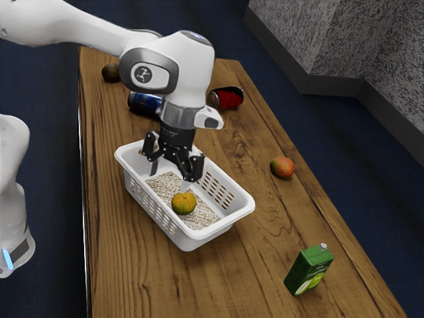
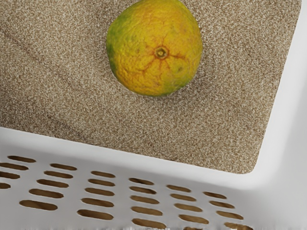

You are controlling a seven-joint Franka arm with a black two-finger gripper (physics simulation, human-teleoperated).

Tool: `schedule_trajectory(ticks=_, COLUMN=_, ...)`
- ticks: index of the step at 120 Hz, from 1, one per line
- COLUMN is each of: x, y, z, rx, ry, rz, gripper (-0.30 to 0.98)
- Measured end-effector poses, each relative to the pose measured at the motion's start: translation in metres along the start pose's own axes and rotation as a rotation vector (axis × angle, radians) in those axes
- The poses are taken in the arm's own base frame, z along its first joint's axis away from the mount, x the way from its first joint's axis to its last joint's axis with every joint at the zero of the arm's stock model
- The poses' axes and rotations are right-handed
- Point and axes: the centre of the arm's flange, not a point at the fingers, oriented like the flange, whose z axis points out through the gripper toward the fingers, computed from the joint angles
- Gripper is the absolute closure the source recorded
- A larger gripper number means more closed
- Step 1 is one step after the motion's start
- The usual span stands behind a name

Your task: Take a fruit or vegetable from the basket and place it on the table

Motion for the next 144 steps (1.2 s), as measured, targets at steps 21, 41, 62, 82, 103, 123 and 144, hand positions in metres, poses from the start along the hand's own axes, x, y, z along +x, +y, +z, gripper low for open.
schedule_trajectory(ticks=21, x=0.004, y=-0.003, z=0.002, rx=0.003, ry=0.005, rz=0.087, gripper=0.02)
schedule_trajectory(ticks=41, x=0.035, y=-0.022, z=0.001, rx=-0.001, ry=0.004, rz=0.072, gripper=0.02)
schedule_trajectory(ticks=62, x=0.068, y=-0.024, z=0.018, rx=0.013, ry=-0.024, rz=0.079, gripper=0.02)
schedule_trajectory(ticks=82, x=0.079, y=-0.016, z=0.035, rx=0.015, ry=-0.037, rz=0.128, gripper=0.02)
schedule_trajectory(ticks=103, x=0.088, y=-0.004, z=0.053, rx=0.004, ry=-0.035, rz=0.170, gripper=0.02)
schedule_trajectory(ticks=123, x=0.095, y=0.001, z=0.059, rx=-0.016, ry=-0.022, rz=0.193, gripper=0.02)
schedule_trajectory(ticks=144, x=0.094, y=0.004, z=0.060, rx=-0.042, ry=-0.009, rz=0.214, gripper=0.02)
